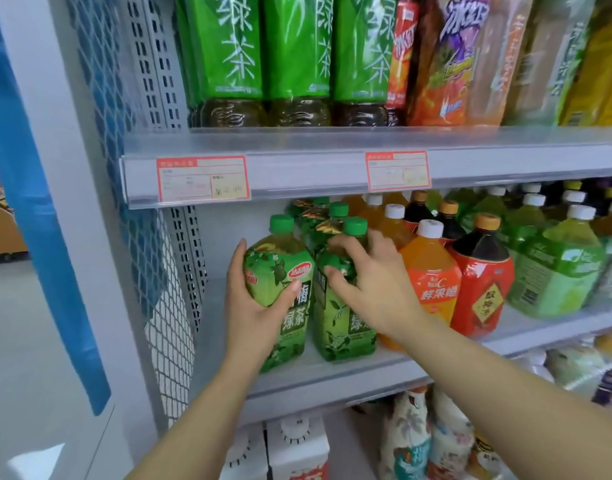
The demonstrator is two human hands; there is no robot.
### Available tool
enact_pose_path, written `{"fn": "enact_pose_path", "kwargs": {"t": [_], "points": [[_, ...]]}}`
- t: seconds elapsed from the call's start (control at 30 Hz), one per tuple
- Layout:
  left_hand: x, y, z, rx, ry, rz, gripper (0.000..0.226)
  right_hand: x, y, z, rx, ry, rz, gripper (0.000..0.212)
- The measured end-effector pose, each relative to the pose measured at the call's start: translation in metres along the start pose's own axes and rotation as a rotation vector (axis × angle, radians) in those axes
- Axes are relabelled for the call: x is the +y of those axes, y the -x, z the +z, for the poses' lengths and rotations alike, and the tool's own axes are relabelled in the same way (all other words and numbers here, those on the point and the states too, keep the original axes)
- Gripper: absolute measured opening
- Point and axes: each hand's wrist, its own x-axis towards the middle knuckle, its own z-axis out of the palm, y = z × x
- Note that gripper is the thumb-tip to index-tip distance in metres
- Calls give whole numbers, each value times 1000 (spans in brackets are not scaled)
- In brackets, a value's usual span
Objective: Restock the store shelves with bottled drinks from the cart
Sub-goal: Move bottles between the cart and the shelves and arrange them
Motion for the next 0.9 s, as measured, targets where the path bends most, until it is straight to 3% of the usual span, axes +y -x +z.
{"fn": "enact_pose_path", "kwargs": {"t": [0.2, 0.37, 0.43, 0.57, 0.67, 0.9], "points": [[-20, -20, -4, -123, -36, -57, 98, 7, 1, 0, -15, 18, -42, 56], [-25, -55, 6, -119, -256, -90, 101, 8, 0, -3, -34, 20, -50, 57], [-23, -57, 10, -109, -415, -6, 100, 9, 1, -2, -44, 26, -47, 57], [-36, -29, 14, -181, -914, 349, 90, 9, 1, -2, -36, 17, -47, 57], [-48, -22, 15, -443, -1177, 221, 81, 10, 2, -1, -41, 1, -54, 59], [-69, -61, 21, -508, -1237, 115, 86, 20, 0, -12, -248, 100, -163, 93]]}}
